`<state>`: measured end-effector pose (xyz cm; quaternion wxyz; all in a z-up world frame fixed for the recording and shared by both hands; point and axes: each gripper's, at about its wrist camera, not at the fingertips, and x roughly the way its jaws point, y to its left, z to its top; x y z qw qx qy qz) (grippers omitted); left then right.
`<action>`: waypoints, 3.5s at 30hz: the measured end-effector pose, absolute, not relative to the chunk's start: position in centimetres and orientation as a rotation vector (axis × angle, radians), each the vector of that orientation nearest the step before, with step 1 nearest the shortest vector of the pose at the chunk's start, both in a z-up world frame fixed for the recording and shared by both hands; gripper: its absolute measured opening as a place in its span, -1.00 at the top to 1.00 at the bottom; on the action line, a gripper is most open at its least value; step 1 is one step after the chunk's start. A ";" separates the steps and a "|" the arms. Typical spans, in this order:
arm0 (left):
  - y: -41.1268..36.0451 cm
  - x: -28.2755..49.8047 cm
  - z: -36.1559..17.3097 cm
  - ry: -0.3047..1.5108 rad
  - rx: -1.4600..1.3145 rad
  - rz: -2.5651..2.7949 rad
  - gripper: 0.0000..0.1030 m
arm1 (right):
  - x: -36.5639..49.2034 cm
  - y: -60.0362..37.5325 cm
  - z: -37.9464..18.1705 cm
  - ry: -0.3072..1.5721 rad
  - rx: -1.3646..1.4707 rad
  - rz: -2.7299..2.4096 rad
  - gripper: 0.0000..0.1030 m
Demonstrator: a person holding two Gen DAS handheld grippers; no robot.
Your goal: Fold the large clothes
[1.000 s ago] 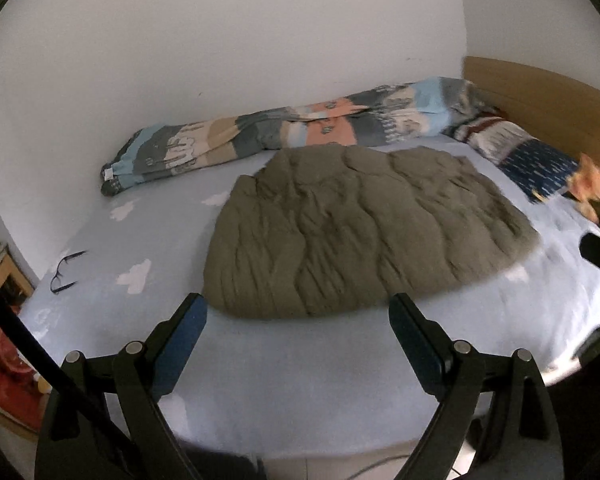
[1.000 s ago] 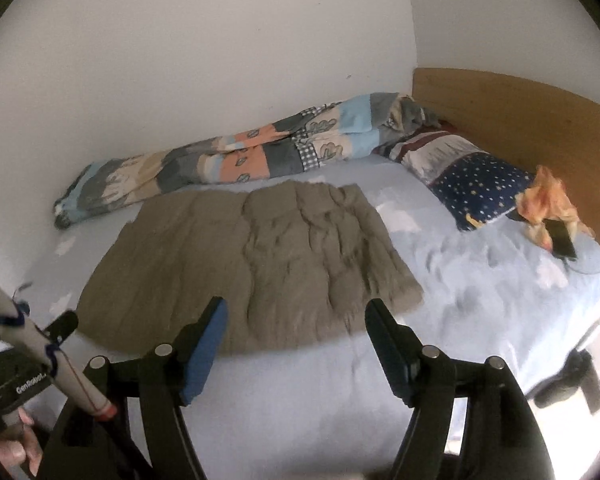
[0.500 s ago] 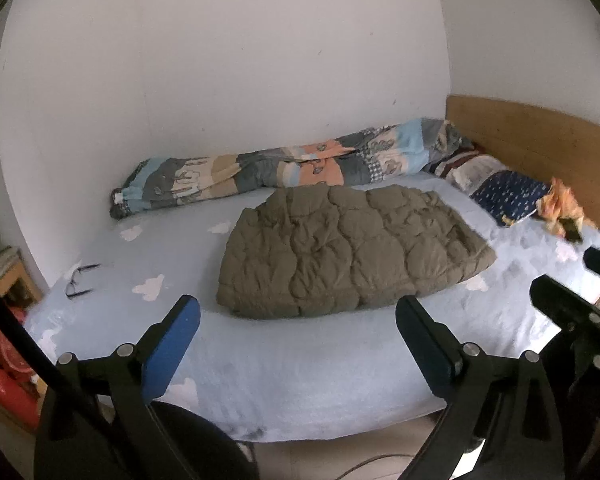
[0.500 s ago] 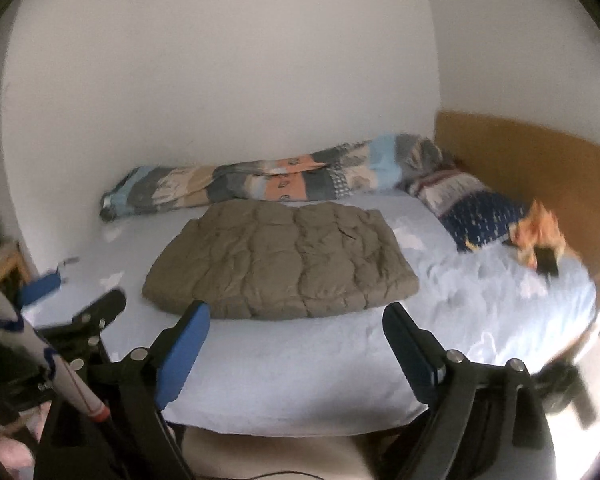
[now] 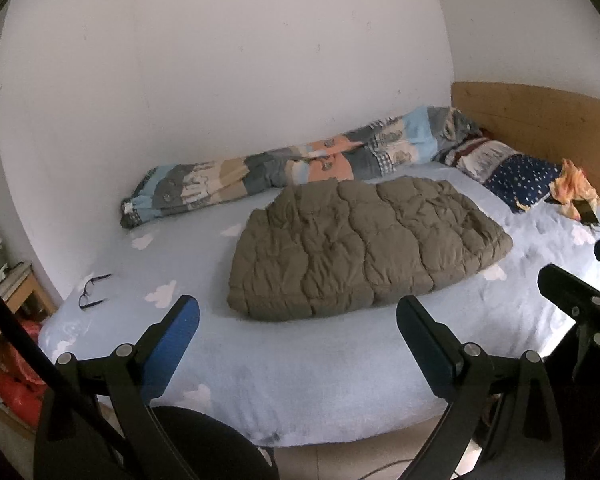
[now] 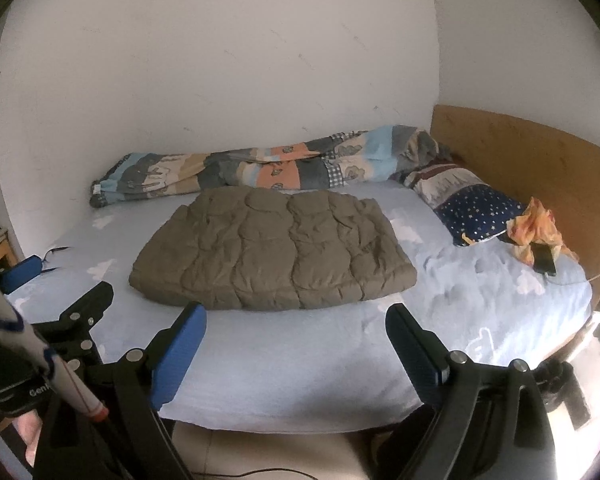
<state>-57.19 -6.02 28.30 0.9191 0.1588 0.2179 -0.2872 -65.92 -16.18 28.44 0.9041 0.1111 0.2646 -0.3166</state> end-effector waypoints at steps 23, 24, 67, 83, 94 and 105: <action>-6.4 -55.9 26.7 0.542 0.344 -0.588 -0.91 | -65.2 -17.0 26.9 0.596 0.248 -0.670 -0.82; -6.4 -55.9 26.6 0.545 0.344 -0.587 -0.91 | -65.1 -17.1 26.8 0.599 0.249 -0.669 -0.82; -7.2 -54.3 24.6 0.619 0.367 -0.588 -0.91 | -64.9 -18.4 25.6 0.640 0.254 -0.662 -0.83; -7.3 -52.9 22.8 0.670 0.359 -0.580 -0.91 | -62.9 -18.1 23.5 0.717 0.253 -0.673 -0.83; -7.3 -52.8 22.8 0.666 0.354 -0.578 -0.91 | -62.5 -17.9 23.4 0.727 0.252 -0.677 -0.83; -7.2 -53.0 22.9 0.658 0.351 -0.580 -0.91 | -62.4 -17.9 23.2 0.727 0.252 -0.678 -0.83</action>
